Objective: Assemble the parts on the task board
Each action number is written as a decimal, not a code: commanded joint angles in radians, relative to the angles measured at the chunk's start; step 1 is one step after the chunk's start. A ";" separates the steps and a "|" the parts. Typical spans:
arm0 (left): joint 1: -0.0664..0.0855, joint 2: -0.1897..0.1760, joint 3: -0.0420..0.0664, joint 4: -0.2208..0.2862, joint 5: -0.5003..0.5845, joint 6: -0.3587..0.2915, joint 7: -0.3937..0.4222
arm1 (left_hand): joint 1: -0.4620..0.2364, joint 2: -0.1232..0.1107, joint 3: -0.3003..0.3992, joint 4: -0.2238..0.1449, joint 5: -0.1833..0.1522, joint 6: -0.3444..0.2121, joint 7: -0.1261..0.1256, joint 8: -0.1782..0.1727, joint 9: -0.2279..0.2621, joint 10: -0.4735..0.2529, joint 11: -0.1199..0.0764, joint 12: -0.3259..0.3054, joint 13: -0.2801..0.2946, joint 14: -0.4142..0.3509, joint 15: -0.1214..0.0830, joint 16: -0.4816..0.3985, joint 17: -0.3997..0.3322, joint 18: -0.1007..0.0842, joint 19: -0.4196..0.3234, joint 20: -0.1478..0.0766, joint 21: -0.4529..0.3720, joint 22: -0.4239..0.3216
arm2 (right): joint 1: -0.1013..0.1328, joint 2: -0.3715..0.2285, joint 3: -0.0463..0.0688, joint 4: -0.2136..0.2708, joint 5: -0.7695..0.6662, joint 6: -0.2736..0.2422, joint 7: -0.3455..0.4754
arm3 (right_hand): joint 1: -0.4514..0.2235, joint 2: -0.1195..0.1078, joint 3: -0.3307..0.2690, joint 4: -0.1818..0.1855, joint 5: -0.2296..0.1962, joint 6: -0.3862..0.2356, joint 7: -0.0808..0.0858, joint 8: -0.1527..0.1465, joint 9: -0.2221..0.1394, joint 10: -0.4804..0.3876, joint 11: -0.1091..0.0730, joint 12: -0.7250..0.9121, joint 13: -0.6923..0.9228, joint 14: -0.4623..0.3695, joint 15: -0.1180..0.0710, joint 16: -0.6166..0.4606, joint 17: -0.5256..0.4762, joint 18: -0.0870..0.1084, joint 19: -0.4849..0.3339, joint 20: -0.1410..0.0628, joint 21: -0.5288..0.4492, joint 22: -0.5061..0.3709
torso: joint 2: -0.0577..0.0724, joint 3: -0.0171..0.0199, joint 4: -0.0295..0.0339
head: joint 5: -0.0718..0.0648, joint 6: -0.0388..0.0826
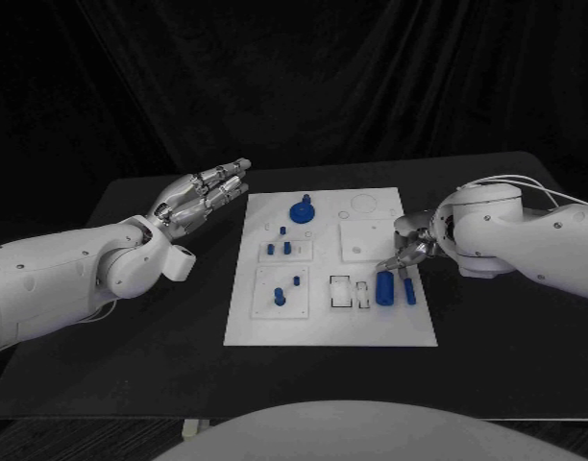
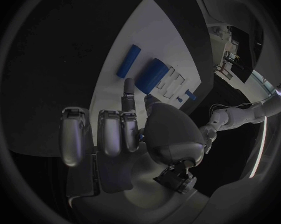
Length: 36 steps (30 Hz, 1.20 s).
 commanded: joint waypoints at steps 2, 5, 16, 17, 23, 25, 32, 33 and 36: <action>-0.001 0.002 0.001 0.001 0.003 0.011 0.012 | 0.010 0.000 0.003 -0.005 0.005 -0.001 0.008 0.005 0.001 0.001 0.005 0.001 0.001 0.000 0.004 -0.004 -0.001 0.017 0.003 0.008 -0.003 -0.002 | -0.005 0.003 0.000 0.000 0.003 -0.003 -0.016 | 0.009 -0.003 -0.001 -0.004 0.005 -0.015 0.003 -0.011 -0.005 0.104 0.002 0.003 0.263 0.080 -0.006 -0.006 0.120 0.002 0.075 0.000 -0.006 0.239 | 0.000 0.0000 -0.0004 | -0.001 0.000; -0.001 0.003 0.001 0.000 0.003 0.013 0.011 | 0.010 0.000 0.003 -0.005 0.005 -0.001 0.008 0.005 0.001 0.001 0.005 0.001 0.001 0.000 0.004 -0.004 -0.001 0.017 0.003 0.008 -0.003 -0.002 | -0.008 0.009 0.000 -0.001 0.003 0.000 -0.021 | 0.008 -0.007 -0.004 -0.002 0.004 -0.021 0.005 -0.017 -0.007 0.104 0.004 0.003 0.263 0.079 -0.007 -0.007 0.117 0.003 0.074 -0.001 -0.007 0.239 | 0.000 0.0000 -0.0006 | -0.001 0.000; -0.002 0.006 0.001 -0.001 0.003 0.019 0.002 | 0.012 0.000 0.004 -0.006 0.006 -0.001 0.009 0.005 0.001 0.000 0.005 0.001 0.001 0.000 0.005 -0.004 -0.001 0.016 0.003 0.009 -0.003 -0.002 | -0.016 0.039 0.000 -0.016 0.003 -0.001 -0.028 | -0.014 -0.012 -0.018 0.015 -0.009 -0.034 0.011 -0.031 -0.010 0.104 0.009 0.003 0.263 0.077 -0.009 -0.011 0.109 0.004 0.072 -0.003 -0.013 0.237 | 0.000 0.0000 -0.0005 | -0.003 0.000; -0.002 0.006 0.001 -0.001 0.003 0.019 0.002 | 0.012 0.000 0.004 -0.006 0.006 -0.001 0.009 0.005 0.001 0.000 0.005 0.001 0.001 0.000 0.005 -0.004 -0.001 0.016 0.003 0.009 -0.003 -0.002 | -0.017 0.040 0.000 -0.016 0.003 -0.001 -0.028 | -0.015 -0.012 -0.019 0.015 -0.010 -0.035 0.011 -0.032 -0.010 0.104 0.009 0.003 0.263 0.077 -0.009 -0.011 0.109 0.004 0.072 -0.003 -0.013 0.237 | 0.000 0.0001 -0.0005 | -0.002 0.000; -0.002 0.006 0.001 -0.002 0.003 0.023 -0.004 | 0.013 0.001 0.005 -0.006 0.007 0.004 0.012 0.006 0.002 0.000 0.006 0.000 0.001 0.000 0.006 -0.004 -0.001 0.016 0.003 0.010 -0.003 -0.002 | -0.018 0.046 0.000 -0.019 0.003 0.014 -0.035 | -0.067 0.005 -0.036 0.020 -0.030 -0.037 0.013 -0.041 -0.008 0.104 0.010 0.003 0.263 0.077 -0.008 -0.012 0.108 0.005 0.071 -0.003 -0.015 0.236 | 0.000 -0.0001 0.0000 | -0.002 0.000; -0.002 0.006 0.001 -0.002 0.003 0.024 -0.005 | 0.013 0.001 0.005 -0.006 0.007 0.004 0.012 0.006 0.002 0.000 0.006 0.000 0.001 0.000 0.006 -0.004 -0.001 0.016 0.003 0.010 -0.003 -0.002 | -0.018 0.047 0.000 -0.019 0.008 0.022 -0.041 | -0.093 0.012 -0.045 0.021 -0.040 -0.036 0.013 -0.044 -0.007 0.104 0.010 0.003 0.263 0.077 -0.008 -0.012 0.107 0.005 0.071 -0.003 -0.014 0.236 | 0.000 -0.0001 -0.0001 | -0.001 0.000; -0.002 0.007 0.001 -0.003 0.003 0.027 -0.010 | 0.016 0.002 0.006 -0.008 0.007 0.014 0.016 0.010 0.003 0.000 0.009 0.001 0.001 0.000 0.008 -0.004 -0.001 0.016 0.003 0.011 -0.003 -0.002 | -0.018 0.046 0.000 -0.018 0.020 0.033 -0.060 | -0.195 0.034 -0.087 0.023 -0.108 -0.038 0.015 -0.055 -0.005 0.104 0.011 0.003 0.263 0.076 -0.007 -0.015 0.101 0.006 0.068 -0.002 -0.021 0.234 | 0.000 -0.0001 0.0000 | -0.003 0.000; -0.002 0.007 0.001 -0.003 0.003 0.027 -0.010 | 0.016 0.002 0.006 -0.008 0.007 0.014 0.016 0.010 0.003 0.000 0.009 0.001 0.001 0.000 0.008 -0.004 -0.001 0.016 0.003 0.011 -0.003 -0.002 | -0.019 0.046 0.000 -0.018 0.021 0.033 -0.061 | -0.200 0.034 -0.090 0.022 -0.111 -0.038 0.015 -0.056 -0.004 0.104 0.011 0.003 0.263 0.076 -0.007 -0.015 0.100 0.007 0.068 -0.002 -0.022 0.234 | 0.000 -0.0002 0.0001 | -0.003 0.000; -0.002 0.007 0.001 -0.003 0.003 0.029 -0.013 | 0.019 0.003 0.008 -0.009 0.009 0.026 0.019 0.014 0.005 0.000 0.011 0.001 0.001 0.000 0.008 -0.004 -0.001 0.016 0.003 0.012 -0.003 -0.002 | -0.019 0.047 0.000 -0.018 0.022 0.040 -0.068 | -0.205 0.036 -0.093 0.022 -0.113 -0.038 0.015 -0.056 -0.004 0.104 0.011 0.003 0.263 0.075 -0.007 -0.016 0.097 0.007 0.066 -0.001 -0.025 0.233 | 0.000 -0.0001 0.0000 | -0.002 0.000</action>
